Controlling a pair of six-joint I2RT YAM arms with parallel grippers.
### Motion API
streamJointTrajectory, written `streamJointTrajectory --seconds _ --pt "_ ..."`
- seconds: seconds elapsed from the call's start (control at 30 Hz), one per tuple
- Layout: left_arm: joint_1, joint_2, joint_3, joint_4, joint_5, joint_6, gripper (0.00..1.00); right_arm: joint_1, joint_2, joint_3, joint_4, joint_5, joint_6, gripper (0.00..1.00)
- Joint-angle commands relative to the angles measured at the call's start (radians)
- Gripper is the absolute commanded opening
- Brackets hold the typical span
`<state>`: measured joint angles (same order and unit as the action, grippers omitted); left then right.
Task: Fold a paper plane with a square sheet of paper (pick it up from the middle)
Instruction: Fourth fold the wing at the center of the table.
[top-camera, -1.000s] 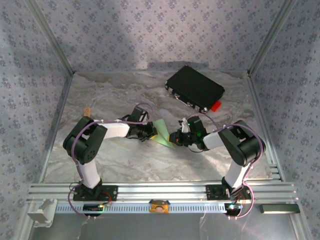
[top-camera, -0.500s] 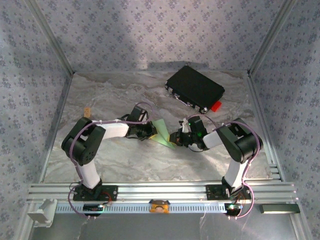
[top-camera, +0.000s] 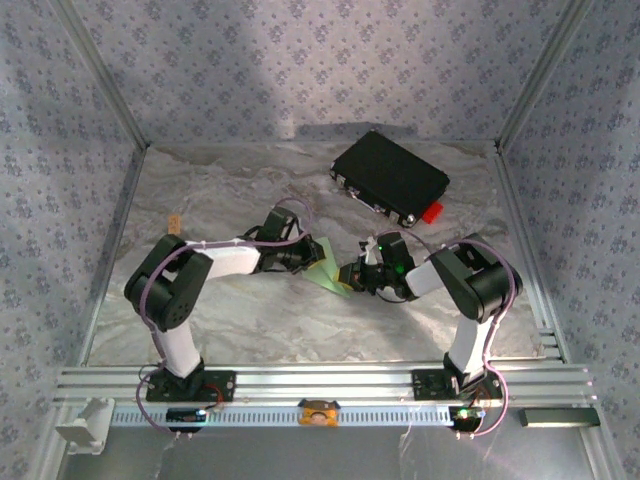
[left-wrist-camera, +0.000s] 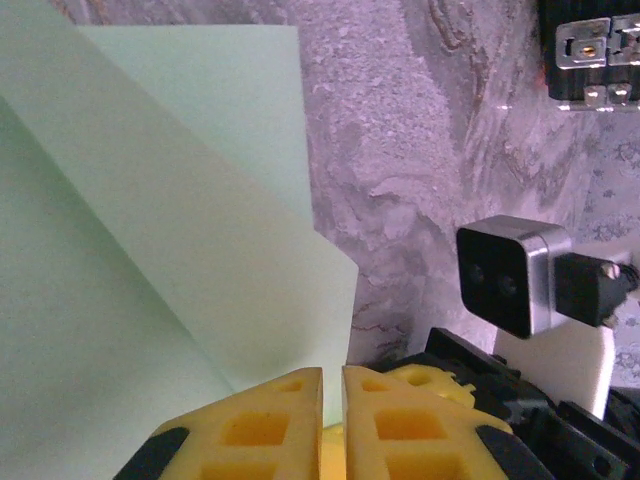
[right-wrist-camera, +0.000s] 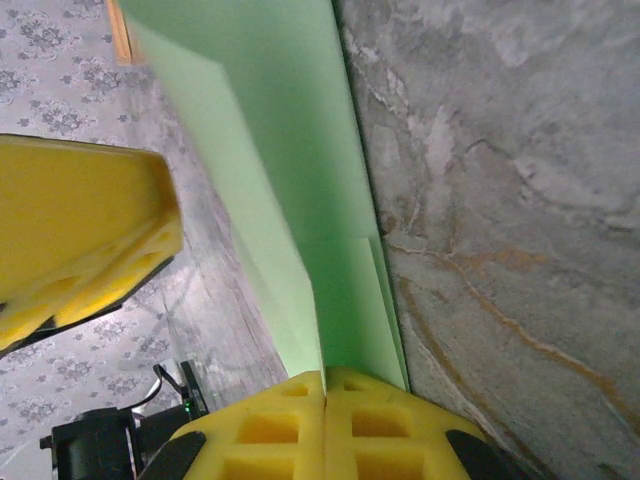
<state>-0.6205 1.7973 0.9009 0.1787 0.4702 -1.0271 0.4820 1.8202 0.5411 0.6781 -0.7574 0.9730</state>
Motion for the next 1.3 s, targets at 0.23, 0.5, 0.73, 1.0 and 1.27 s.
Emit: streamJointTrajectory --seconds 0.23,0.5,0.73,1.0,1.27 --pt "-0.002 0.063 0.028 0.06 0.02 -0.027 0.13 -0.003 0.034 -0.015 -0.018 0.039 0.022 0.01" --pt "0.002 0.085 0.037 0.048 0.004 -0.024 0.13 -0.003 0.033 -0.007 -0.052 0.049 0.013 0.02" --pt "0.007 0.098 0.05 0.019 -0.001 -0.013 0.13 -0.003 0.031 -0.003 -0.067 0.054 0.009 0.02" --pt "0.01 0.124 0.072 -0.016 -0.002 0.006 0.13 -0.003 0.03 -0.003 -0.075 0.056 0.007 0.02" --pt "0.009 0.144 0.091 -0.078 0.0 0.033 0.12 -0.003 0.021 -0.003 -0.088 0.062 0.002 0.03"
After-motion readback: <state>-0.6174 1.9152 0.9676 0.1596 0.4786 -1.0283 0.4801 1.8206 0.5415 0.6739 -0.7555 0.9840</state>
